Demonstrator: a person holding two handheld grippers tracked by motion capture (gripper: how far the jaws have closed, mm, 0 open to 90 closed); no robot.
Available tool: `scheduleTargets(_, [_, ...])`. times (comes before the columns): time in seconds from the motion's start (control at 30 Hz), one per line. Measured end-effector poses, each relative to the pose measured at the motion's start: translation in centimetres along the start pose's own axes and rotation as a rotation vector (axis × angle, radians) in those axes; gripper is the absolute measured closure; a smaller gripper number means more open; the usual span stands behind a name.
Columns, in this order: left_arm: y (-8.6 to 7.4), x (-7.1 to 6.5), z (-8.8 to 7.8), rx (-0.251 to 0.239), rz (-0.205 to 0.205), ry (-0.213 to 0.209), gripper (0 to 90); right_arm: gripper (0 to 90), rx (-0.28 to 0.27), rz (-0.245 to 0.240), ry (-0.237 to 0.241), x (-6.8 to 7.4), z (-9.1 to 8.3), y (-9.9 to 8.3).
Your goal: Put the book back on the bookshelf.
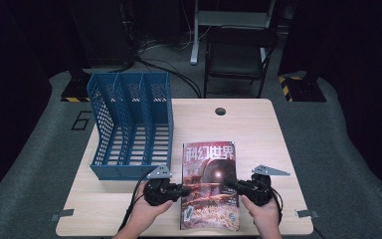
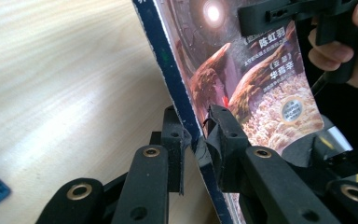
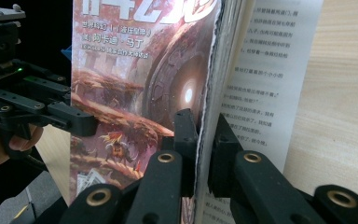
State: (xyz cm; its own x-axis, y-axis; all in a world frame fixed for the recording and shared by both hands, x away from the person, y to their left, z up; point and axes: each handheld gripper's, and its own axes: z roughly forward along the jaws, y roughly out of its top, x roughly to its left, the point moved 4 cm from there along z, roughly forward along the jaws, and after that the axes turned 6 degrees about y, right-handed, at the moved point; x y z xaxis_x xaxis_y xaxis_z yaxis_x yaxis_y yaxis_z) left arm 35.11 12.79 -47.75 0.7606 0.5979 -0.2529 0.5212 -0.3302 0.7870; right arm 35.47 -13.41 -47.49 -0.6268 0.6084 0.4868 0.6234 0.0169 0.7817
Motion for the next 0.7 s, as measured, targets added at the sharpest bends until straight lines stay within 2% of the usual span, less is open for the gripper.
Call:
scheduleTargets(0.17, [0.2,0.0,-0.3,-0.005,0.014,0.012,78.6,83.3,0.014,-0.019,-0.018,0.6,0.1,0.3])
scheduleTargets(0.33, [0.5,-0.1,-0.7,-0.005,0.072,0.048,78.6,84.3,0.031,-0.062,-0.043,1.0,0.3,0.5])
scheduleTargets(0.43, [0.7,-0.1,-1.0,-0.016,0.085,0.065,78.6,85.8,0.017,-0.078,-0.035,1.5,0.1,0.8])
scheduleTargets(0.47, [0.7,-0.2,-1.1,-0.022,0.076,0.068,78.5,86.1,0.007,-0.092,-0.032,1.7,0.1,0.9])
scheduleTargets(0.5, [0.8,-0.1,-1.3,-0.024,0.085,0.074,78.6,86.3,-0.01,-0.119,-0.024,2.2,0.0,1.1])
scheduleTargets(0.57, [0.9,0.0,-1.6,-0.031,0.09,0.088,78.7,86.4,-0.021,-0.132,-0.016,2.5,0.0,1.2])
scheduleTargets(0.6, [1.0,0.0,-1.7,-0.032,0.091,0.095,78.7,86.4,-0.032,-0.174,-0.018,3.0,0.0,1.3])
scheduleTargets(0.63, [1.0,0.0,-1.8,-0.034,0.09,0.102,78.7,86.4,-0.032,-0.174,-0.018,3.0,0.0,1.3])
scheduleTargets(0.67, [1.1,0.0,-1.9,-0.035,0.106,0.113,78.6,86.4,-0.043,-0.221,-0.031,3.5,0.0,1.4])
scheduleTargets(0.7, [1.1,0.1,-2.0,-0.045,0.11,0.125,78.6,86.4,-0.043,-0.221,-0.031,3.5,0.0,1.4])
